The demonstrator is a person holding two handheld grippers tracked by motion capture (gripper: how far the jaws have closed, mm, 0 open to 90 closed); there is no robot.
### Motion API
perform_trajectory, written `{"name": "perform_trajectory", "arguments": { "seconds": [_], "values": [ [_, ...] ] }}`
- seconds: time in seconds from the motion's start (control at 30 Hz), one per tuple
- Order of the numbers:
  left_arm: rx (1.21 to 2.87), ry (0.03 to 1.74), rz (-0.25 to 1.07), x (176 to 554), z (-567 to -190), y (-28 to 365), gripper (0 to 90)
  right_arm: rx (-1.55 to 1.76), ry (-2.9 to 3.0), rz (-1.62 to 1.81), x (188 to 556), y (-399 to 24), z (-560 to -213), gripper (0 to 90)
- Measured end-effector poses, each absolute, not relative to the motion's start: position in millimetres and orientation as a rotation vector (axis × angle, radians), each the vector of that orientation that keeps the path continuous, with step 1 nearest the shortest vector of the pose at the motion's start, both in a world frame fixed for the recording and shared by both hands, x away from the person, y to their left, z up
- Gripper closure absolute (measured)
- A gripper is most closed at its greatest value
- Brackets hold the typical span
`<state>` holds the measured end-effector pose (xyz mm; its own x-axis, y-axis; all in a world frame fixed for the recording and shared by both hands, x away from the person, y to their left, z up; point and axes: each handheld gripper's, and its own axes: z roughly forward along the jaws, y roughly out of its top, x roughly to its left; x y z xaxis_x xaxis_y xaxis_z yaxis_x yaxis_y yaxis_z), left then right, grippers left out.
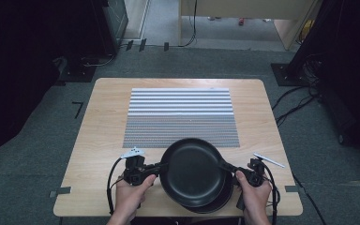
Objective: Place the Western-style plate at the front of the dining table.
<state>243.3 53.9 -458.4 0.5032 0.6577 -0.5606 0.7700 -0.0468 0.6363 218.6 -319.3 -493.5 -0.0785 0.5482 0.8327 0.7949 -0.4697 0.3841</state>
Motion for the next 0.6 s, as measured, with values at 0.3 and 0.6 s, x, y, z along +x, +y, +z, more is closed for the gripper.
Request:
{"name": "perform_trajectory", "arguments": {
  "seconds": [0.3,0.6],
  "values": [
    [1.728,1.210,-0.148,262.7,-449.4,57.0,77.6,-1.953,-1.527,-1.592,240.3,-316.7,-474.6,82.1],
    [1.693,1.224,-0.141,291.1,-438.6,63.3,77.6,-1.952,-1.608,-1.590,278.6,-307.9,-451.2,82.2]
  ]
}}
